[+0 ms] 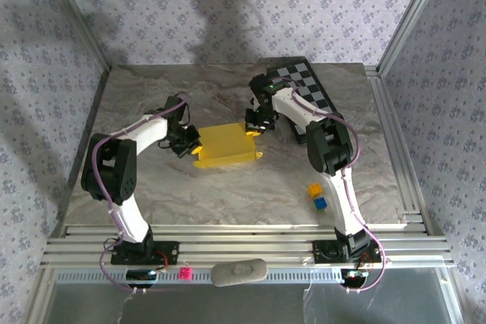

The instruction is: Fold the paper box

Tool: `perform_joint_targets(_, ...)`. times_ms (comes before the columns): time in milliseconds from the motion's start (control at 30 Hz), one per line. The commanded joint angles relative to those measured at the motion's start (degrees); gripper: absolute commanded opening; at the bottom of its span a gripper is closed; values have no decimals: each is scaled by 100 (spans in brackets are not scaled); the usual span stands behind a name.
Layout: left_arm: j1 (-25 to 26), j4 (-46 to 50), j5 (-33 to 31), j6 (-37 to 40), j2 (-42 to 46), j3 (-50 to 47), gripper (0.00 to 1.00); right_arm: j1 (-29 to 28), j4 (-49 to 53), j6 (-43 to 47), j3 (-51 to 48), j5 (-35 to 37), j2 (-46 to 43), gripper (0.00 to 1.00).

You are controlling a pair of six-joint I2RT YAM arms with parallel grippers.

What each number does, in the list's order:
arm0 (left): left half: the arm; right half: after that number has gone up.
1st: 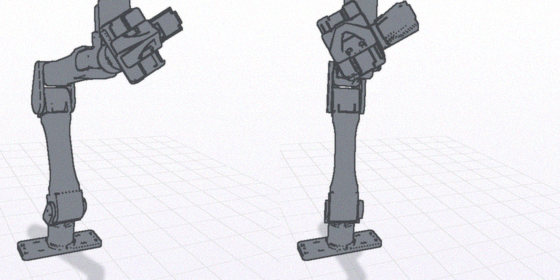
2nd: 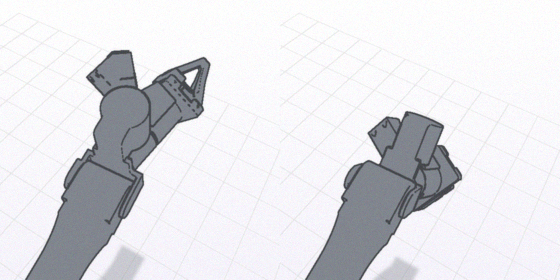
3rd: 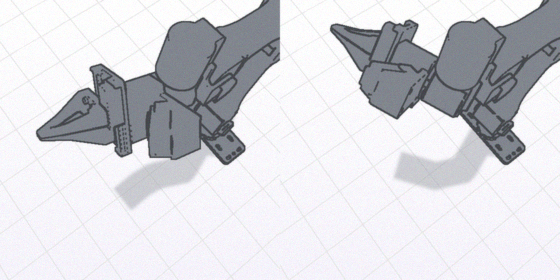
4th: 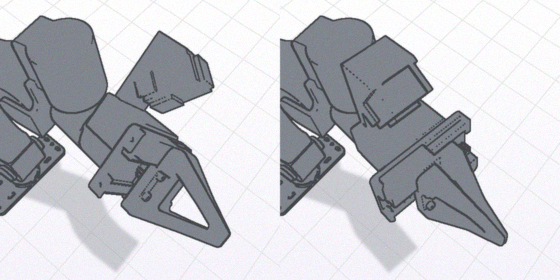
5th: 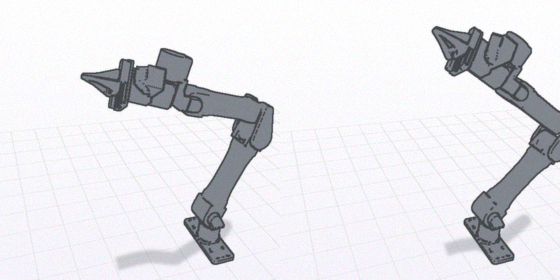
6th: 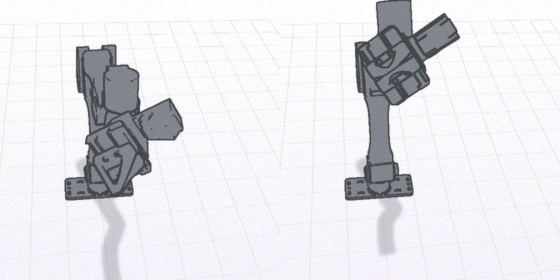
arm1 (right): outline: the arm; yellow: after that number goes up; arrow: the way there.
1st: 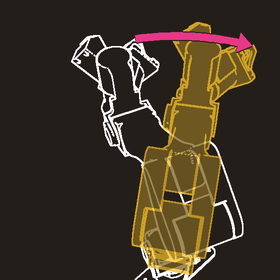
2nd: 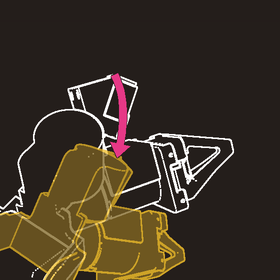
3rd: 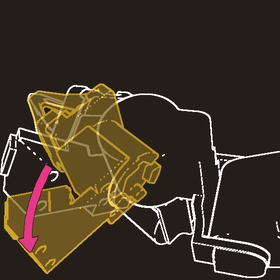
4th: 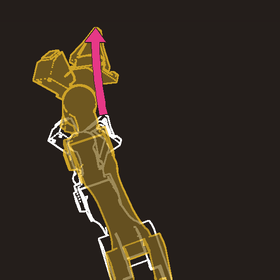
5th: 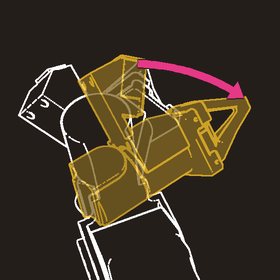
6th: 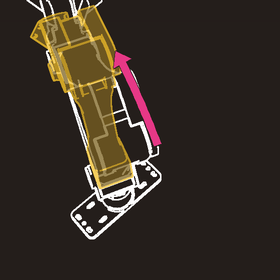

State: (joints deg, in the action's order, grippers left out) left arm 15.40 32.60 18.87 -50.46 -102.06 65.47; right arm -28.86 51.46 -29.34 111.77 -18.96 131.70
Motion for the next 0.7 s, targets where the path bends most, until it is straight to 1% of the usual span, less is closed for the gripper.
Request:
perform_joint_targets(0, 95, -237, 81, -155, -279, -71, 0, -278, 204, -198, 126, -434, 100, 0)
perform_joint_targets(100, 95, -68, 91, -208, -262, -10, 0, -243, 280, -230, 159, -433, 60, 0)
perform_joint_targets(200, 95, 189, 90, -234, -238, 75, 0, -153, 313, -230, 136, -437, -44, 3)
perform_joint_targets(367, 82, 395, 72, -288, -135, 132, 0, 46, 379, -145, 109, -514, -235, 30)
perform_joint_targets(400, 86, 432, 75, -301, -122, 149, 0, 76, 404, -113, 108, -520, -281, 34)
perform_joint_targets(533, 21, 565, 234, -409, -42, 257, 0, 216, 443, -45, 11, -512, -561, 45)
perform_joint_targets(600, -53, 744, 463, -473, -50, 377, 0, 294, 421, -20, -97, -504, -742, 50)
perform_joint_targets(667, -169, 872, 868, -570, -107, 494, 0, 386, 319, -34, -320, -478, -1011, 58)
